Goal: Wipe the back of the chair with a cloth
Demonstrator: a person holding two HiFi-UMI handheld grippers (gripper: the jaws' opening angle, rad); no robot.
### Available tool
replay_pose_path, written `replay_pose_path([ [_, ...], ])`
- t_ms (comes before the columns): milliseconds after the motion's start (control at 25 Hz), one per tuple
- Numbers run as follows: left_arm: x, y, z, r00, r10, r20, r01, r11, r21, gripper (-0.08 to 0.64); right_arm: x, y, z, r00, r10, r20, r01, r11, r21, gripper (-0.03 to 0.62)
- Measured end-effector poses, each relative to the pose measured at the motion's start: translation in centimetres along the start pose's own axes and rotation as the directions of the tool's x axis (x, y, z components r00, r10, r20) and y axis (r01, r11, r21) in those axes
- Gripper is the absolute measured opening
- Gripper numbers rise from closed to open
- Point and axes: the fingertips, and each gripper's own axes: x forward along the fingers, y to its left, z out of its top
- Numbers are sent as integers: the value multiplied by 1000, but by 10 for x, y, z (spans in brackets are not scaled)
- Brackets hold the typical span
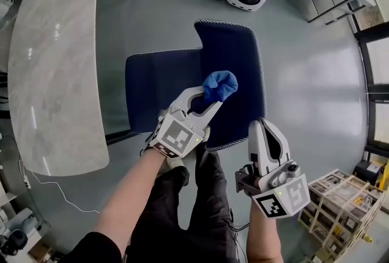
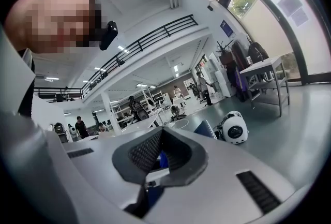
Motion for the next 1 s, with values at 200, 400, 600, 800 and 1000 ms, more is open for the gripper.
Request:
replay_pose_path([
  [200, 25, 72, -2, 991, 136, -10, -136, 990, 34, 71, 23, -6, -1, 1000, 23, -19, -24, 1000, -13, 14],
  [400, 67, 123, -28, 981, 190, -50, -186, 980, 67, 71, 44, -30, -2, 998, 39, -46, -39, 999, -7, 14],
  [600, 89, 154, -48, 976, 208, -70, -200, 975, 99, 71, 59, -39, 0, 995, 77, -62, -75, 997, 26, 13],
  [800, 100, 153, -53, 985, 167, -48, -162, 982, 97, 71, 63, -37, 3, 992, 101, -72, -98, 994, 49, 14],
  [1000, 99, 122, -54, 996, 74, -51, -68, 992, 111, 71, 64, -37, -1, 992, 96, -83, -93, 995, 39, 14],
])
